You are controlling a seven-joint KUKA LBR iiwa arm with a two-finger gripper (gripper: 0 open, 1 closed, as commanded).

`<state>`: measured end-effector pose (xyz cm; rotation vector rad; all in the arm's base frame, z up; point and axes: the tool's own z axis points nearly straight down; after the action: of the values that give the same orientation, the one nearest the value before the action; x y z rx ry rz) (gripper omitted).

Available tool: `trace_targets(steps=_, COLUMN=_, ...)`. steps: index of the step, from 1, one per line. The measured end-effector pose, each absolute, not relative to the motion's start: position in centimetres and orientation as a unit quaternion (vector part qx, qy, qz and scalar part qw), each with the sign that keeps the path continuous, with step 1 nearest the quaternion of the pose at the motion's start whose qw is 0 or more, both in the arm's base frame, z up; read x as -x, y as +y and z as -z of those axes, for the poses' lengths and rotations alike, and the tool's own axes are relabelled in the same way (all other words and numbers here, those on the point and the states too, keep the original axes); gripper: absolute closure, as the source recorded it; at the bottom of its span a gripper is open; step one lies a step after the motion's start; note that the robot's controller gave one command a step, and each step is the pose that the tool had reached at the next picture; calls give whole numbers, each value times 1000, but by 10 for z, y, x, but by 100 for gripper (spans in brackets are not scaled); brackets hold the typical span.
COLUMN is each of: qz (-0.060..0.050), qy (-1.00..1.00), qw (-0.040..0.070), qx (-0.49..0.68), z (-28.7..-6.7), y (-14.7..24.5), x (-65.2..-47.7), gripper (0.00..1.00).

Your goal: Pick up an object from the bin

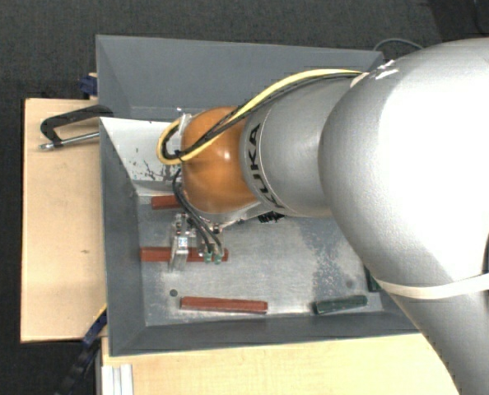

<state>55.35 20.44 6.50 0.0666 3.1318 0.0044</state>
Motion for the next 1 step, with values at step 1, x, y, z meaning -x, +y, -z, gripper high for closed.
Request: trace_targets(steps=1, qz=-1, qy=1000, qw=3, qx=-24, z=-68, y=206, x=-553, gripper=100)
